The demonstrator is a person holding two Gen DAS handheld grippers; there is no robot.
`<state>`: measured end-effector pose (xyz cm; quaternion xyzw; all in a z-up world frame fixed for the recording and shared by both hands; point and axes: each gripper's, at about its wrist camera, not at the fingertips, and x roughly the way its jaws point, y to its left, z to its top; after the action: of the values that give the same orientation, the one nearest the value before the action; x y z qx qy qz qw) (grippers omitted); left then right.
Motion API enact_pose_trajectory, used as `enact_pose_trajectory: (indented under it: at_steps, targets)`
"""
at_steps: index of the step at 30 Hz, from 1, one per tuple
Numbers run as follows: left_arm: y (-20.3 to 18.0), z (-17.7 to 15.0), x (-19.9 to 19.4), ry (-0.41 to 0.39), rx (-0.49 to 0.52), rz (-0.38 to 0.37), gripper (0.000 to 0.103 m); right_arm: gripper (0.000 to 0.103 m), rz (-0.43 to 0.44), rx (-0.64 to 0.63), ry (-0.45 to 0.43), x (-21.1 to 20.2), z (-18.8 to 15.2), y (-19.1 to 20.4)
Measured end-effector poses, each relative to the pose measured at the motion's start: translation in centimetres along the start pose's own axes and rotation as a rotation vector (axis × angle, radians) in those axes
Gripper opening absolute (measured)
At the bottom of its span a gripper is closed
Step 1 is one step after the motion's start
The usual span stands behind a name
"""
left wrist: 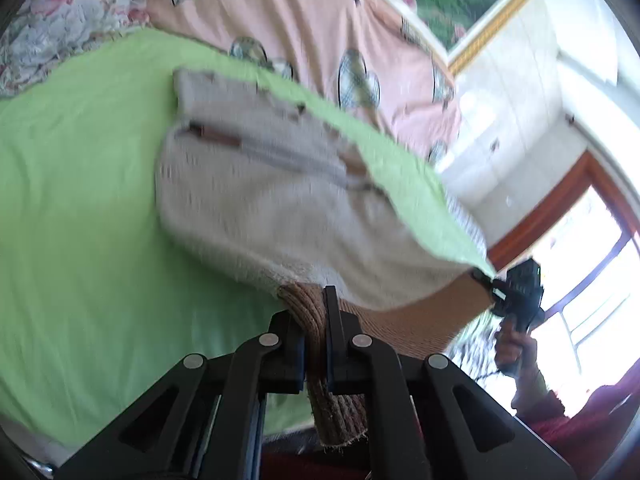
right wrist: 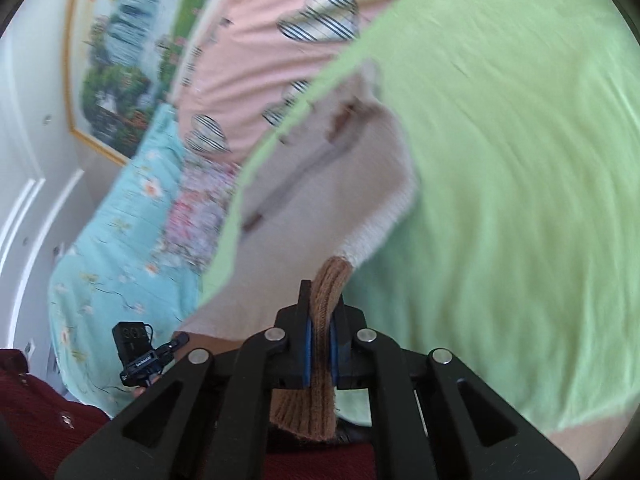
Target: Fold small clothes
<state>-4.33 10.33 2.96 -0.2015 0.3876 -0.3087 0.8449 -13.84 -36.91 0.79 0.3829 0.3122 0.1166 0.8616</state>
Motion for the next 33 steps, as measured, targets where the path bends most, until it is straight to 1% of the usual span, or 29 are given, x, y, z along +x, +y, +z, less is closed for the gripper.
enact_pose_trajectory:
  at_steps: [3,6,7,9,12,13,17,20,23,25,28,31,33]
  targets:
    - [0.4,2.6,-0.3,-0.058,0.007,-0.008,0.005,0.007,0.057,-0.033,-0.056,0.6,2.7,1.8]
    - [1.1,6.4,0.5,-0.122,-0.002,-0.008,0.005,0.007,0.094,-0.053,-0.110,2.0,6.1,2.9]
    - [1.3,7.5,0.8,-0.135,-0.006,-0.010,0.005,0.007,0.095,-0.055,-0.124,2.8,7.4,3.0]
    - [1.6,10.3,2.0,-0.173,0.011,0.018,0.005,0.007,0.094,-0.058,-0.145,4.2,9.7,2.8]
    - [2.5,14.5,4.7,-0.197,0.027,0.075,0.005,0.007,0.066,-0.059,-0.155,6.9,13.0,2.3]
    - [2.8,15.7,5.6,-0.199,0.031,0.085,0.005,0.007,0.037,-0.066,-0.162,8.3,14.4,2.3]
    - [4.6,19.9,9.2,-0.190,0.014,0.125,0.005,0.007,-0.018,-0.036,-0.160,13.2,18.5,1.5]
    - [6.3,22.1,11.4,-0.180,-0.022,0.140,0.005,0.007,-0.053,-0.018,-0.140,16.5,20.8,0.5]
    - [8.9,24.3,14.3,-0.155,-0.080,0.155,0.005,0.007,-0.099,-0.005,-0.116,19.4,22.6,-1.0]
    - [10.1,25.1,16.0,-0.132,-0.099,0.165,0.005,0.007,-0.114,0.015,-0.108,21.0,23.7,-2.1]
    - [12.4,26.2,19.1,-0.105,-0.132,0.211,0.006,0.007,-0.152,0.024,-0.097,23.3,25.1,-3.7]
    - [15.0,26.6,21.9,-0.068,-0.171,0.257,0.006,0.007,-0.198,0.029,-0.075,25.5,25.7,-4.9]
    - [16.5,26.3,23.7,-0.028,-0.184,0.269,0.008,0.007,-0.231,0.029,-0.061,26.8,25.7,-5.9]
